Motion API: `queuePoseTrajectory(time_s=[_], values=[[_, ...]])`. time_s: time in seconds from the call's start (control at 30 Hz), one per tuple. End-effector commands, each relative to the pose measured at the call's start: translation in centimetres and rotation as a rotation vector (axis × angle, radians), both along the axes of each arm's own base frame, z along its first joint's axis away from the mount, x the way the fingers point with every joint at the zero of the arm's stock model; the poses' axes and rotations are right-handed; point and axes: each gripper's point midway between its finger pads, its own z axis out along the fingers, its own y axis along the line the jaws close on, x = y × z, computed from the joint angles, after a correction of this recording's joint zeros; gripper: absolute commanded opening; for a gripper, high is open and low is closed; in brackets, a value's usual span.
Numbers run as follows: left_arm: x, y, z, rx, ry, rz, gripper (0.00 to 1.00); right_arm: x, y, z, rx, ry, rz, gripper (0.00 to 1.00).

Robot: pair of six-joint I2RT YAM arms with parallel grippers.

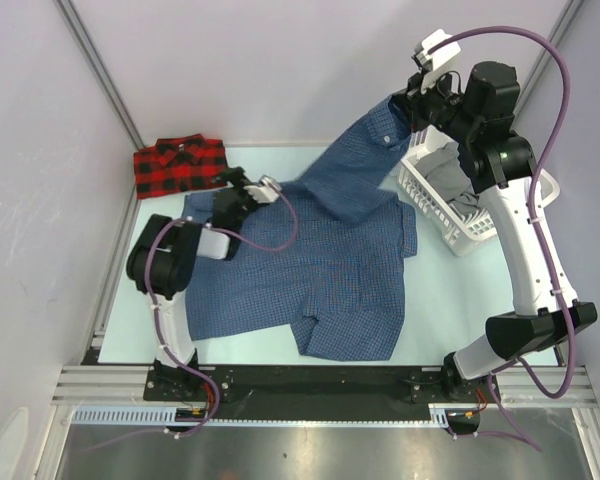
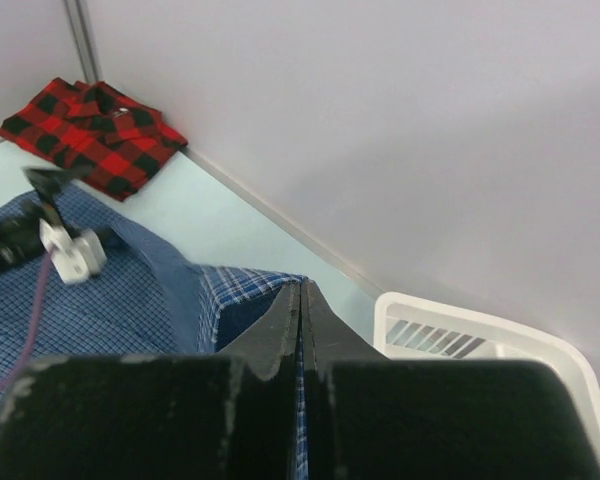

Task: Fold and stack the long sleeve shirts
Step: Flatten the shirt out

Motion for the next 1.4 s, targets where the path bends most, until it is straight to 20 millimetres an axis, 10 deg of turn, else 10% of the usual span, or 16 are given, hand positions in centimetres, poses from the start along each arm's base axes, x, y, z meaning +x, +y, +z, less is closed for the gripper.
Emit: queuePoseTrajectory(time_s=[0.0, 0.17, 0.2, 0.27, 0.33, 0.43, 0.53, 0.63, 0.83, 0.9, 1.1, 1.17, 1.27, 1.3, 1.33, 1.37], values=[[0.5, 7.5, 7.2, 0.01, -0.156, 0.151, 0.99, -0.2, -1.0, 2.3, 0.032, -0.078, -0.021, 0.0], [0.8, 8.7, 8.5, 0.052, -0.021, 0.004, 0.92, 0.0, -1.2, 1.4, 0.012, -0.066, -0.016, 0.0], [-0.4, 8.6, 4.5, 0.106, 0.195, -0.053, 0.9, 0.1, -1.2, 0.9, 0.003, -0.062, -0.015, 0.0], [-0.3, 6.8, 6.7, 0.136, 0.277, -0.225, 0.74, 0.0, -1.2, 0.8, -0.004, -0.067, -0.016, 0.0], [-3.9, 5.5, 2.5, 0.191, 0.548, -0.398, 0.62, 0.0, -1.2, 0.4, -0.012, -0.064, -0.017, 0.0], [-6.2, 2.3, 3.1, 0.19, 0.71, -0.599, 0.45, 0.8, -1.8, 0.7, -0.026, -0.104, -0.048, 0.0], [-5.9, -0.1, 2.9, 0.171, 0.841, -0.66, 0.24, 2.1, -2.2, 1.8, -0.027, -0.152, -0.087, 0.0], [-1.1, 0.3, 3.6, 0.138, 0.831, -0.53, 0.11, 3.1, -2.6, 3.4, -0.015, -0.219, -0.12, 0.0], [5.7, 6.9, 0.9, 0.014, 0.762, -0.158, 0.45, 6.0, -2.1, 4.5, -0.008, -0.326, -0.178, 0.0], [7.2, 9.7, 3.2, -0.035, 0.648, -0.044, 0.53, 7.7, -1.7, 5.2, -0.009, -0.406, -0.216, 0.0], [3.6, 13.3, 7.2, -0.3, 0.5, 0.023, 0.67, 13.0, -1.0, 6.3, -0.016, -0.607, -0.427, 0.0], [1.9, 13.6, 5.9, -0.355, 0.506, 0.043, 0.69, 13.2, -1.1, 9.6, 0.015, -0.699, -0.492, 0.0], [-0.6, 13.7, 5.0, -0.365, 0.533, 0.052, 0.7, 17.6, 1.2, 6.8, -0.065, -0.766, -0.528, 0.0], [-1.2, 13.8, 4.6, -0.36, 0.542, 0.061, 0.72, 15.8, 0.9, 11.1, -0.025, -0.913, -0.567, 0.0], [-2.2, 13.8, 3.7, -0.354, 0.564, 0.067, 0.72, 19.9, 2.6, 6.0, -0.148, -0.916, -0.575, 0.0], [-2.7, 13.9, 3.1, -0.343, 0.578, 0.069, 0.72, 19.7, 3.0, 6.6, -0.165, -0.987, -0.586, 0.0]])
